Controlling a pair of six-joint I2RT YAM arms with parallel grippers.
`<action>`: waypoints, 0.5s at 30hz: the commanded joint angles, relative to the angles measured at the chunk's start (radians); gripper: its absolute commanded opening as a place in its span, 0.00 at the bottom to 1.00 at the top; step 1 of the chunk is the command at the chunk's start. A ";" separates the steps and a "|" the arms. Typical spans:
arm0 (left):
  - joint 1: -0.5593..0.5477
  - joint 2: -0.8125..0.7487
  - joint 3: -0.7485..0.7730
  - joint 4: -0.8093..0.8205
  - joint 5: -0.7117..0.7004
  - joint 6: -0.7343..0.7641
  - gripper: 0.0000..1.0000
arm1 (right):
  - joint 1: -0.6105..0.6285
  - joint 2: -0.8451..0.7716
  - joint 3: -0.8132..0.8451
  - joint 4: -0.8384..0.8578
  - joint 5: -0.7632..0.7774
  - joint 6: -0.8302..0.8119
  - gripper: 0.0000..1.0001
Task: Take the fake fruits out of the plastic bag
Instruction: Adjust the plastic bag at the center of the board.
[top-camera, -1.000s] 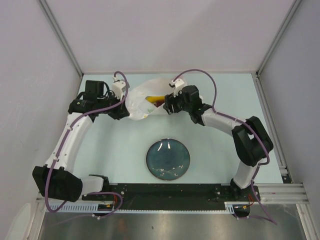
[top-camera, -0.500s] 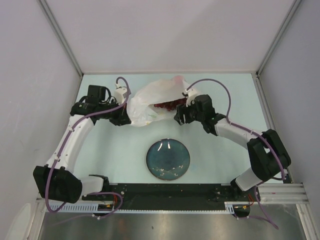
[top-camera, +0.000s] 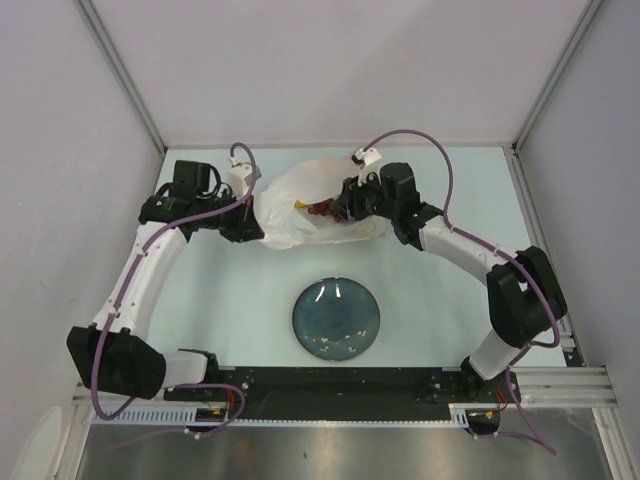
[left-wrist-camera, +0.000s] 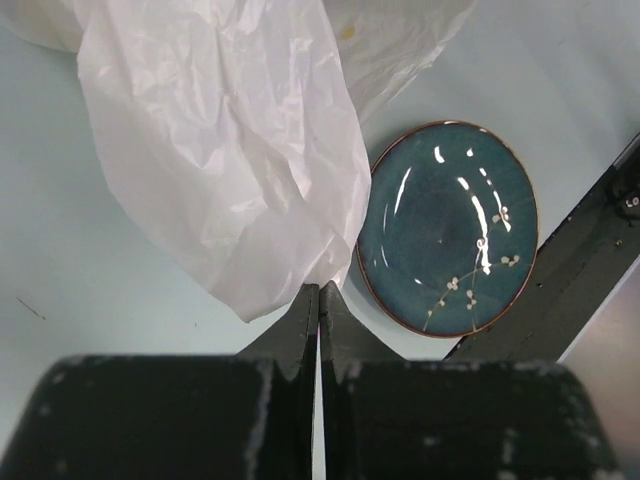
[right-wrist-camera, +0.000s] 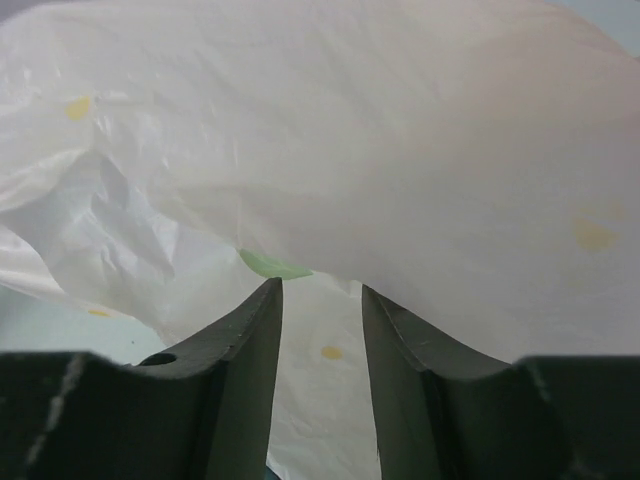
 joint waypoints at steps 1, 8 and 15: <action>0.002 0.002 0.085 0.000 0.058 -0.037 0.00 | 0.039 0.045 0.050 -0.019 0.023 -0.079 0.40; 0.002 0.006 0.132 0.003 0.132 -0.052 0.00 | 0.076 0.152 0.060 0.066 0.190 -0.145 0.32; 0.002 -0.009 0.096 0.013 0.138 -0.045 0.00 | 0.048 0.315 0.223 0.091 0.216 -0.145 0.33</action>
